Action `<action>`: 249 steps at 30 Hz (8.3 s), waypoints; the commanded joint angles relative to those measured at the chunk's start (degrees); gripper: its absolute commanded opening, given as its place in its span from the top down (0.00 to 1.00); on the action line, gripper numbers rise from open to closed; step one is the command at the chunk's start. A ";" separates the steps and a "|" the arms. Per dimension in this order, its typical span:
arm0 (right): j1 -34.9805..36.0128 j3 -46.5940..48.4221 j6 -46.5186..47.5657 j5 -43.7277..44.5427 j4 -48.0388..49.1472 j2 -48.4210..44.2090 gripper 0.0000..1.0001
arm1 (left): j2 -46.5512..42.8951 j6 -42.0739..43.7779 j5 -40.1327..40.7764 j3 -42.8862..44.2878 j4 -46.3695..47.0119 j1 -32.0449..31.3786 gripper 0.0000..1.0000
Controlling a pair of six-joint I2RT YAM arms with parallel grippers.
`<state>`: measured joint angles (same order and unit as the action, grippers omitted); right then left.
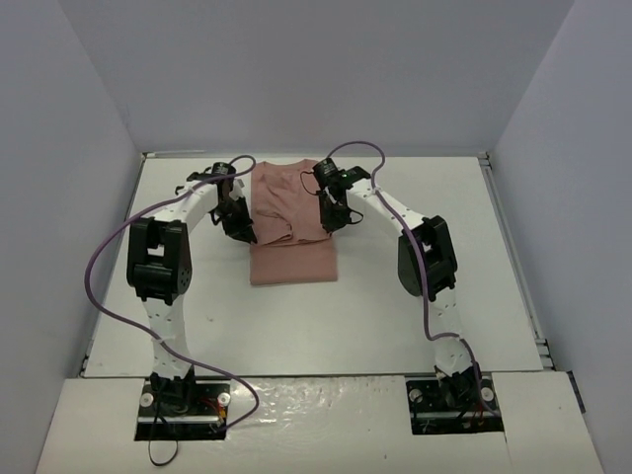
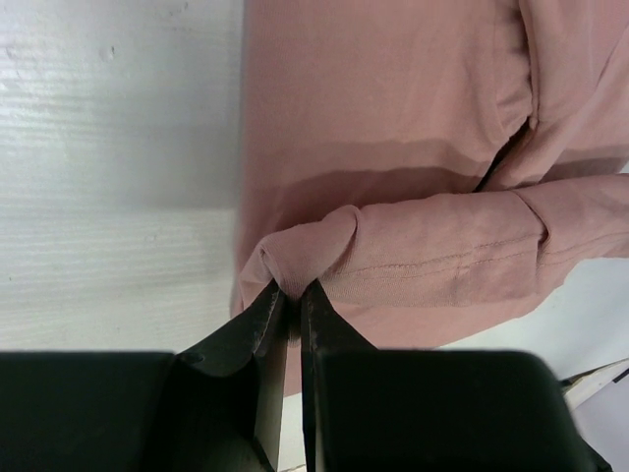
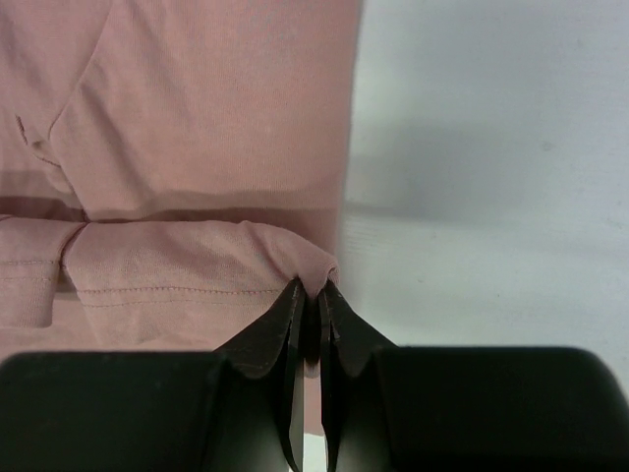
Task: Fold and stack the t-shirts
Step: Fold the folded rectangular tshirt in 1/3 of the way, then grab one side of the 2/3 rectangular tshirt with both arms
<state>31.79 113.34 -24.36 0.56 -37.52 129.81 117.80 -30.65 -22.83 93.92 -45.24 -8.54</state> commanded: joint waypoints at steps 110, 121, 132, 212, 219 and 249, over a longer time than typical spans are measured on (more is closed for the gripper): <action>-5.58 -54.02 -2.49 -39.63 56.49 -25.86 1.00 | -18.42 0.20 -12.96 -33.25 24.52 -4.64 0.70; -9.73 -70.79 -4.38 -38.79 69.95 -21.13 1.00 | -17.19 -1.17 -8.32 -40.16 21.01 -0.63 0.70; -6.92 -64.26 -2.61 -33.25 53.81 -38.29 1.00 | -29.70 -0.62 -13.88 -34.72 16.41 -1.03 0.69; -16.19 -48.32 5.34 -28.79 45.71 -35.51 0.95 | -23.54 0.54 -8.57 -13.90 13.53 4.69 0.68; -7.42 -53.09 1.93 -7.45 33.04 -47.83 0.57 | -39.70 0.84 4.21 -26.24 4.08 3.30 0.50; 17.22 -66.58 -27.27 12.33 29.70 -44.68 0.38 | -29.78 -5.36 9.66 -43.63 14.75 -7.85 0.49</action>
<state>48.09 44.51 -49.11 9.17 -8.40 85.03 87.59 -35.10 -14.76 48.66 -33.71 -15.34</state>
